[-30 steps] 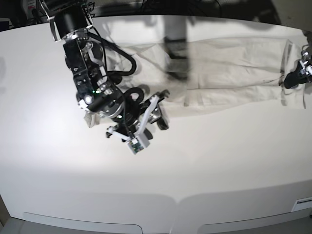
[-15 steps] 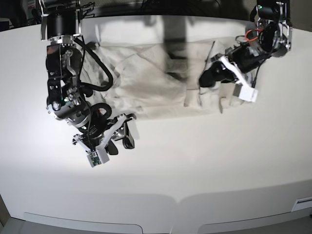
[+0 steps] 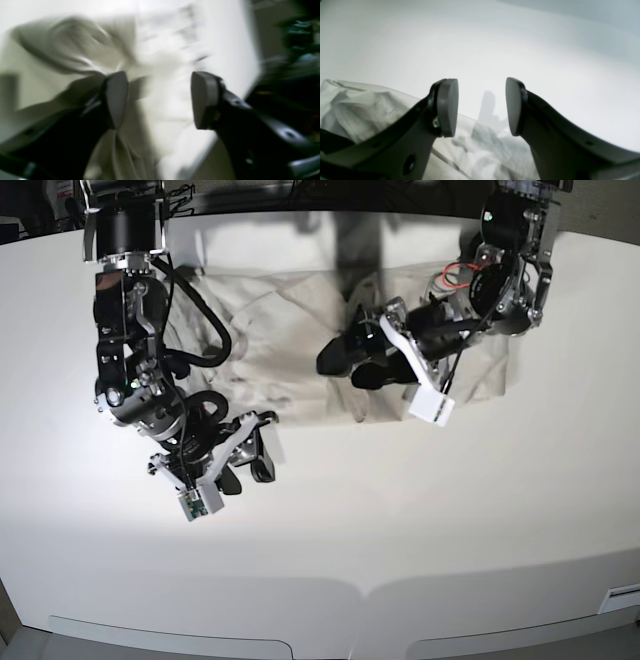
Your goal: Fold the T-shirt properly
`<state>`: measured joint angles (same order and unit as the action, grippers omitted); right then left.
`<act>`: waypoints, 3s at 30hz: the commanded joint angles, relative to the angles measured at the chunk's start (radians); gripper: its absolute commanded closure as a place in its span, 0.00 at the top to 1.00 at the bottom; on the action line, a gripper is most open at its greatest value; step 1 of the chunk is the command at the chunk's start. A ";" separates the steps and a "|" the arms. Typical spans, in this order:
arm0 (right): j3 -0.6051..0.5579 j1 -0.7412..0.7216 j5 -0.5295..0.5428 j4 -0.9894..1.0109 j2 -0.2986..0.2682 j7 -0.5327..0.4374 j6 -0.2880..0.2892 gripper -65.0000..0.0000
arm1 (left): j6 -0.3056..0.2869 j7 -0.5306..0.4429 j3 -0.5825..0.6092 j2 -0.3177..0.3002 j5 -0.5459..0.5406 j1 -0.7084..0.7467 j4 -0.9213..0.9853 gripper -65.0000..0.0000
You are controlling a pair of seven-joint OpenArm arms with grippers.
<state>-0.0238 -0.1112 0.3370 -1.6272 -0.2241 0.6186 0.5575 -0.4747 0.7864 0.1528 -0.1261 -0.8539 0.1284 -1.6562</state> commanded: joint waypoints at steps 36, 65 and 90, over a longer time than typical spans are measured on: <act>0.312 0.026 0.646 0.237 -0.333 0.559 0.020 0.47 | 0.244 -0.060 -0.009 -0.171 0.567 -0.029 -0.019 0.63; 0.153 -0.025 0.670 0.557 -0.325 0.591 0.141 0.47 | 0.255 -0.107 -0.010 -0.179 0.573 -0.031 -0.019 0.63; 0.084 -0.031 0.658 0.556 -0.232 0.452 0.141 0.00 | 0.255 -0.106 -0.010 -0.180 0.574 -0.031 -0.019 0.63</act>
<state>0.0551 -0.1276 1.0195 -1.0645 -0.4328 1.0733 0.7044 -0.2195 0.7021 0.1486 -0.2989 -0.2775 0.1108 -1.6562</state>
